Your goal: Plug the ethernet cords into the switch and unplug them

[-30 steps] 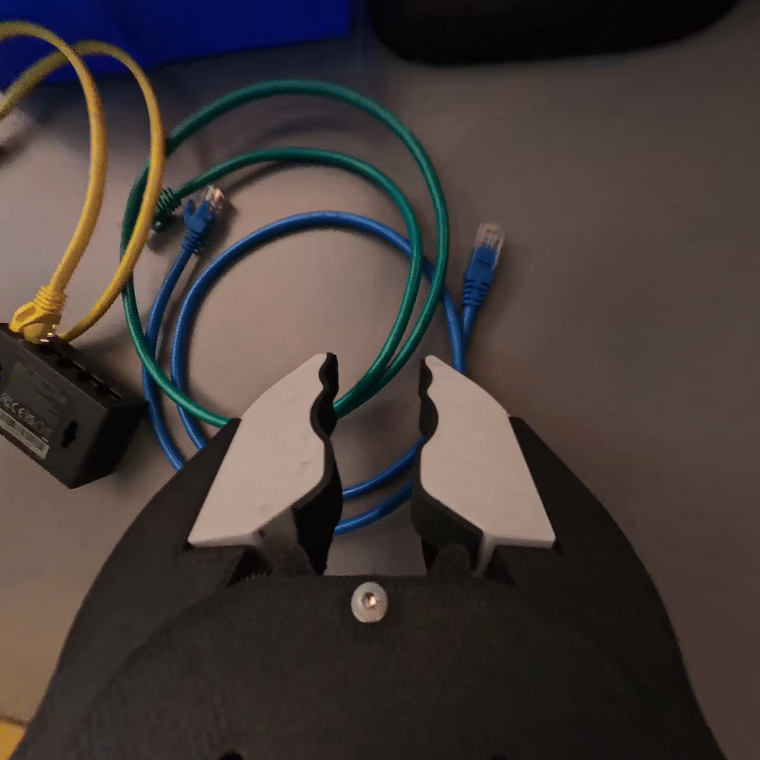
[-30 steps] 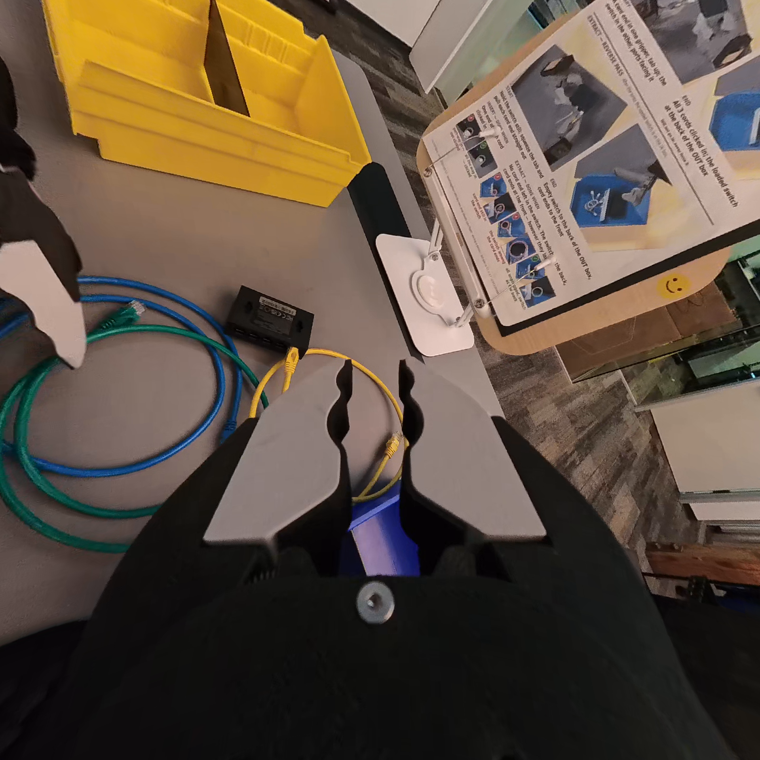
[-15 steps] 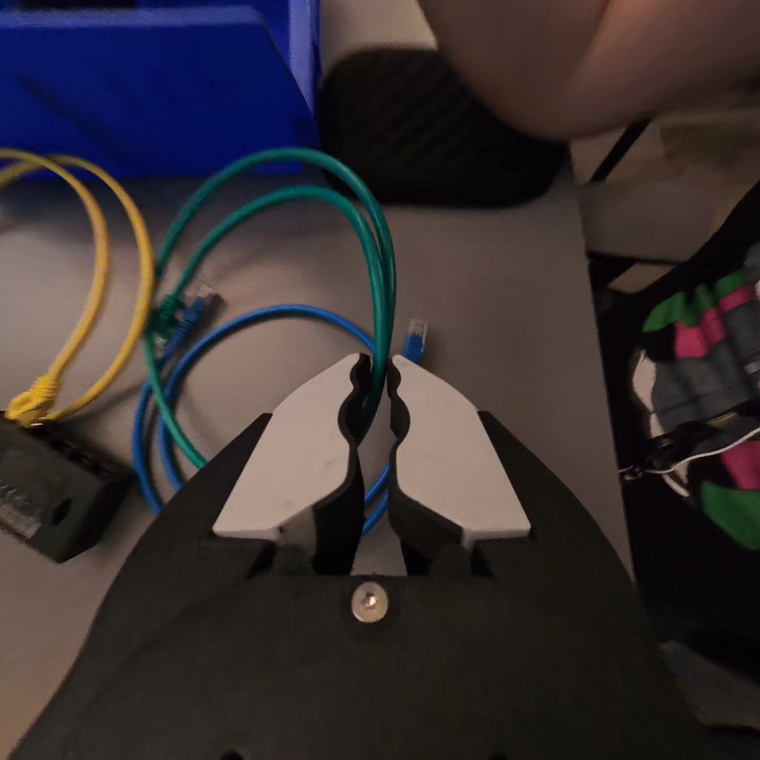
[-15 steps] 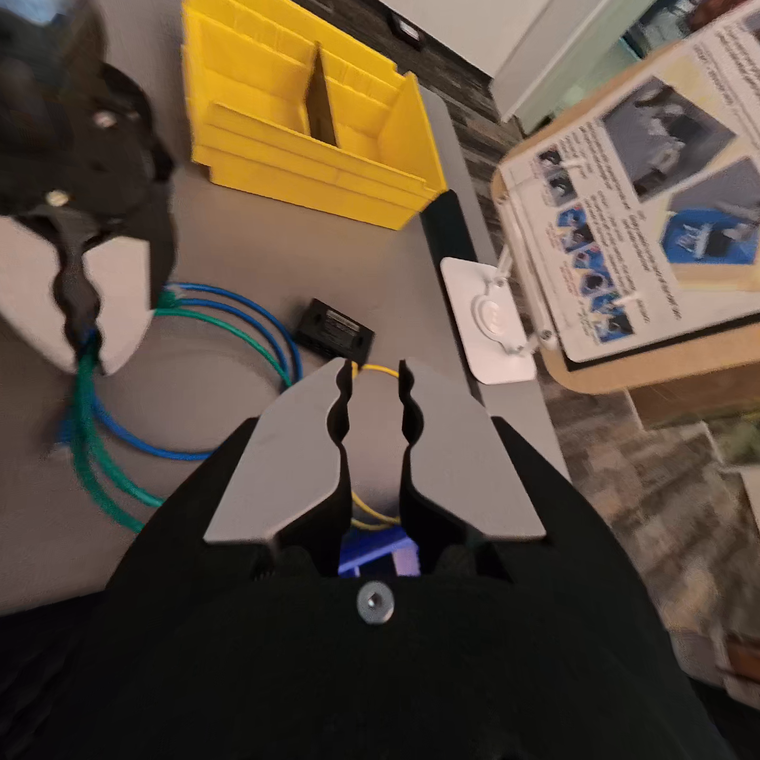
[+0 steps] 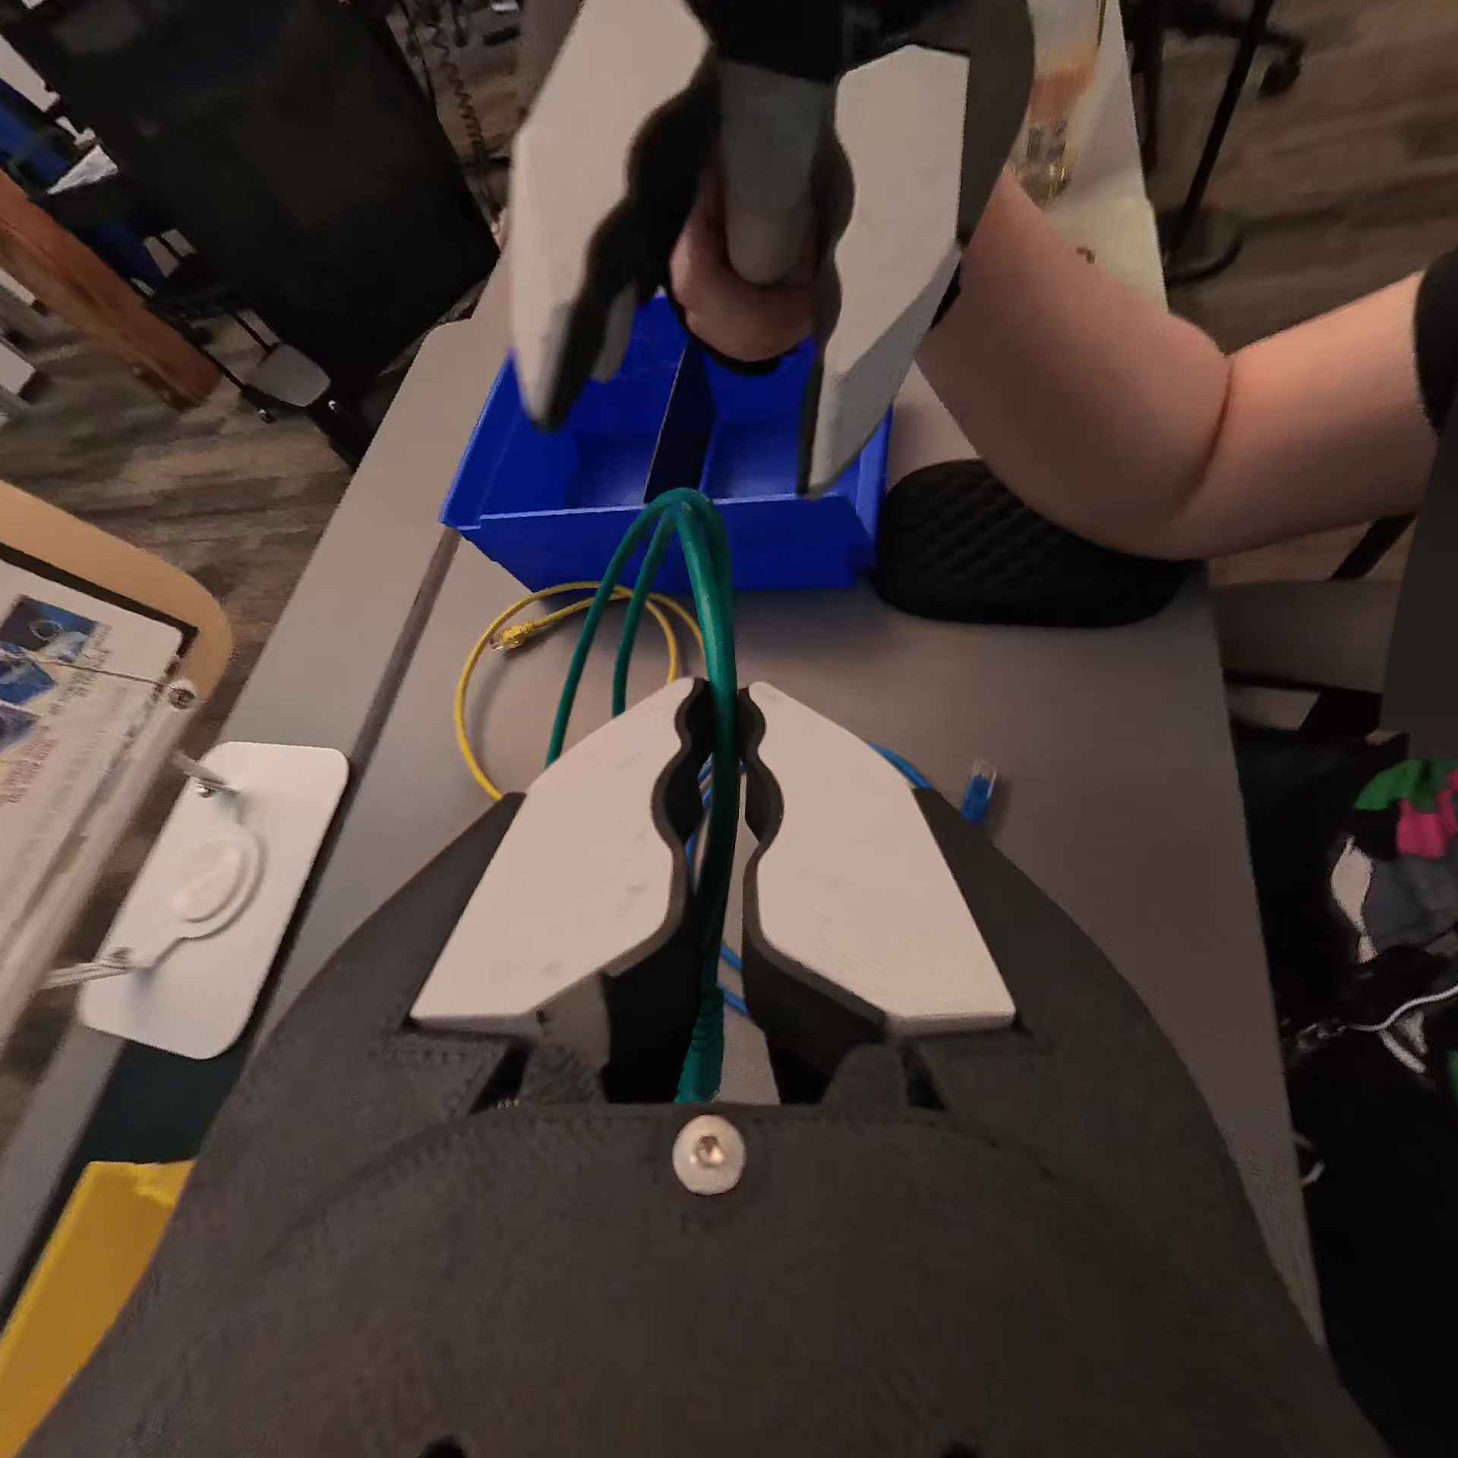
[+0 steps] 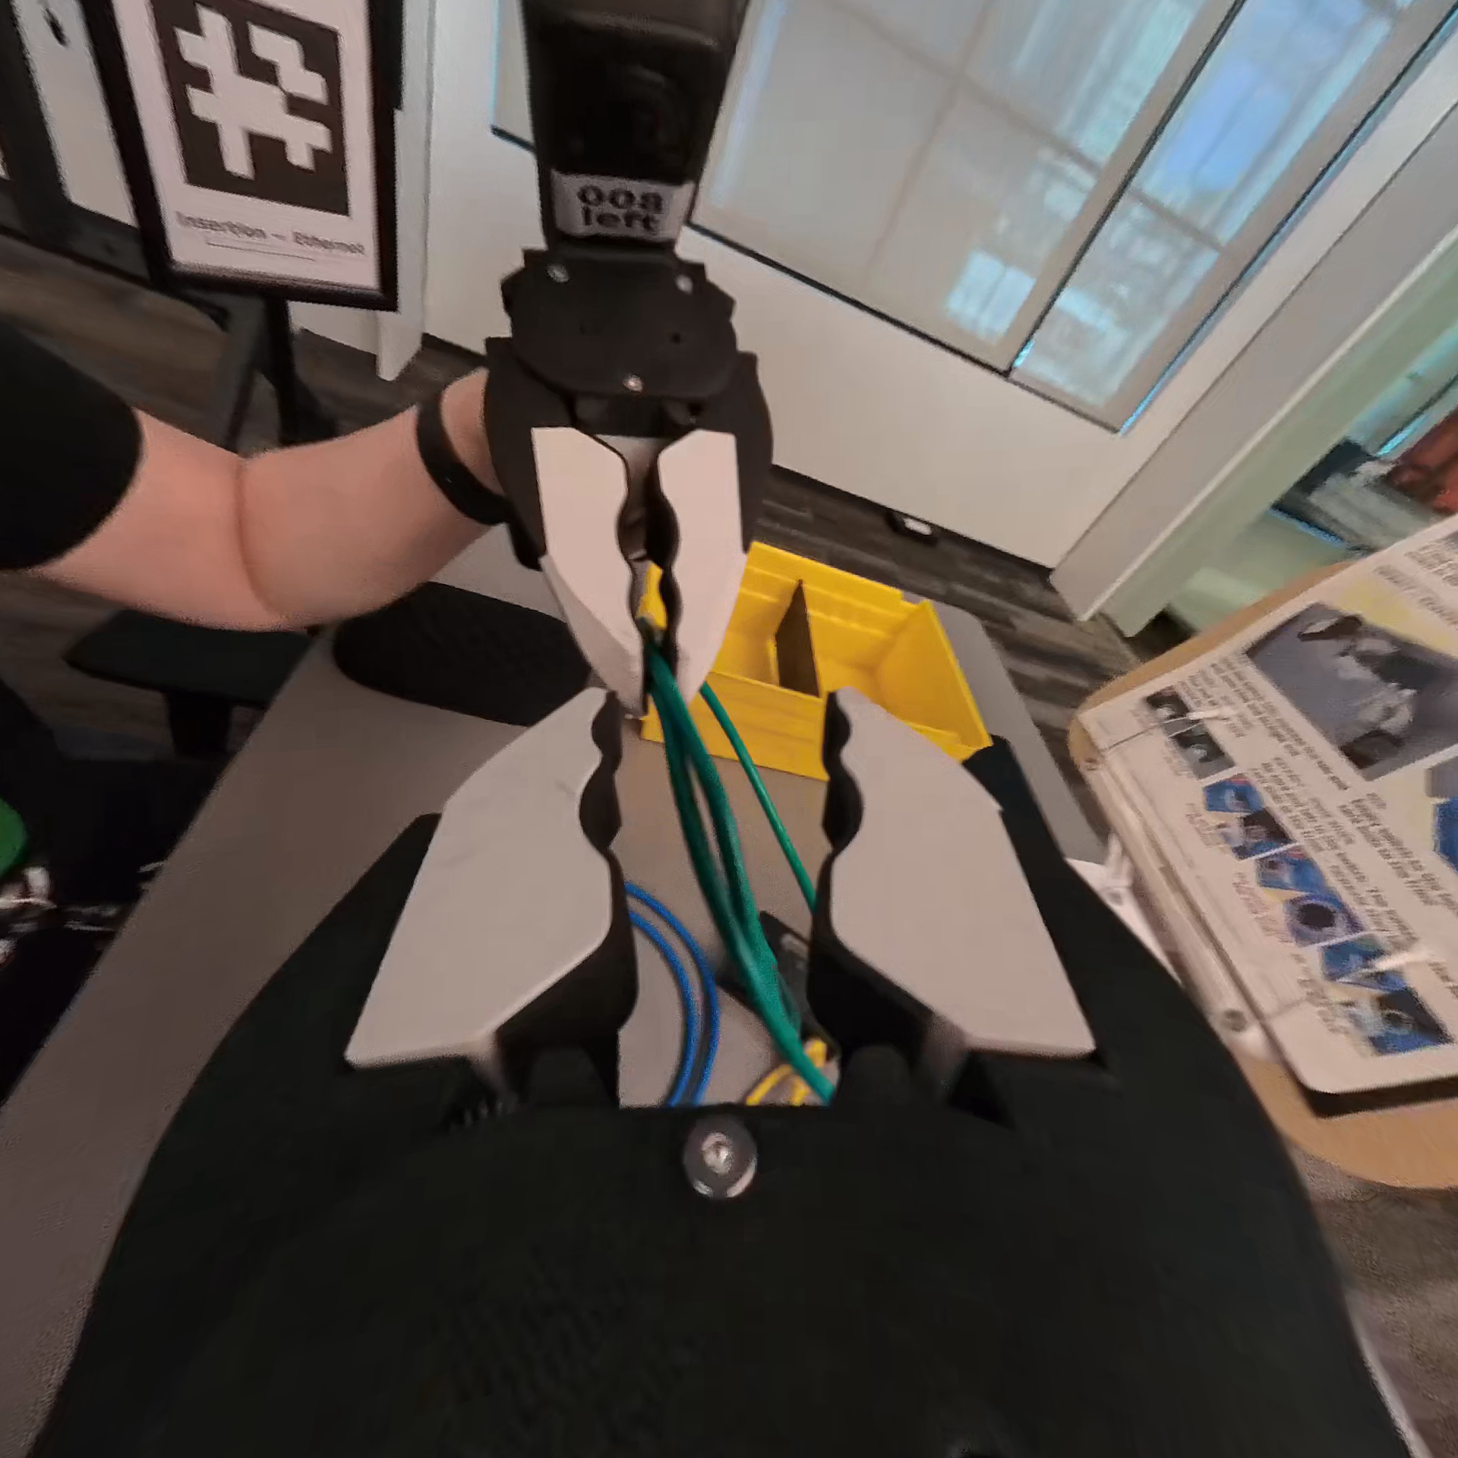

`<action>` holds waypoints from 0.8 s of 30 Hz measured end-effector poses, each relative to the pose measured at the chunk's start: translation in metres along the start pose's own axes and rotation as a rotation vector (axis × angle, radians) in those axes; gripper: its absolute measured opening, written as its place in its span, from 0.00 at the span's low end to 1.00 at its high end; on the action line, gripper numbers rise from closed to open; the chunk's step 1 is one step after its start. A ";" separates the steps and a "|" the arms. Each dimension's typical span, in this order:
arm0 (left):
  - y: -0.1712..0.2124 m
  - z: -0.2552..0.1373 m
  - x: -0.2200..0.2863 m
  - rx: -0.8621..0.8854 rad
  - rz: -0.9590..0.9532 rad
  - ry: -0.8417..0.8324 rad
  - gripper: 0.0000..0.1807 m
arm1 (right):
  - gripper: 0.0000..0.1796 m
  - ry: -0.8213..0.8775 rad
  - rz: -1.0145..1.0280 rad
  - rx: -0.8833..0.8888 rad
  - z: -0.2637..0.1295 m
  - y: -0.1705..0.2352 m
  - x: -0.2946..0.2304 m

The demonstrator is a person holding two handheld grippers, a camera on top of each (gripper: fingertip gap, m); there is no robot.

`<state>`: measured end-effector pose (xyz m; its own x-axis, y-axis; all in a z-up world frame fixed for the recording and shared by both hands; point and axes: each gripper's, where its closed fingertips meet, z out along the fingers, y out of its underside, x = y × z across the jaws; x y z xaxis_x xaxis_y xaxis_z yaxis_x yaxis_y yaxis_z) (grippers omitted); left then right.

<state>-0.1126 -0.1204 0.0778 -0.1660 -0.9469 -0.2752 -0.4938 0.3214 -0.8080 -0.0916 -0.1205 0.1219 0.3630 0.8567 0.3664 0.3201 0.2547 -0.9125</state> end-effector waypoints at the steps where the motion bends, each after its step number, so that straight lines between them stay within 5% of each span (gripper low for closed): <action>1: -0.001 0.001 0.000 -0.010 0.029 -0.004 0.03 | 0.31 0.029 -0.040 -0.011 0.004 0.001 0.001; 4: -0.002 0.007 0.001 -0.026 0.074 0.002 0.03 | 0.30 0.054 -0.149 -0.134 0.020 0.021 -0.002; 7: 0.001 0.014 -0.009 -0.023 0.082 -0.019 0.03 | 0.05 0.010 -0.183 -0.284 0.030 0.047 -0.006; 11: -0.006 0.010 -0.024 0.115 0.029 -0.002 0.05 | 0.04 0.102 -0.217 -0.304 0.029 0.048 0.010; 15: 0.000 -0.019 -0.057 0.265 -0.205 0.004 0.28 | 0.03 0.245 -0.360 -0.304 0.019 0.039 0.027; 20: 0.008 -0.048 -0.085 0.469 -0.614 0.180 0.21 | 0.03 0.435 -0.576 -0.169 0.005 0.007 0.038; 24: 0.005 -0.066 -0.093 0.567 -0.687 0.243 0.21 | 0.03 0.515 -0.637 -0.105 0.001 -0.008 0.040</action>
<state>-0.1559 -0.0310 0.1342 -0.1979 -0.8837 0.4241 -0.0685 -0.4192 -0.9053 -0.0804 -0.0881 0.1438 0.4316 0.2429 0.8688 0.6710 0.5573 -0.4891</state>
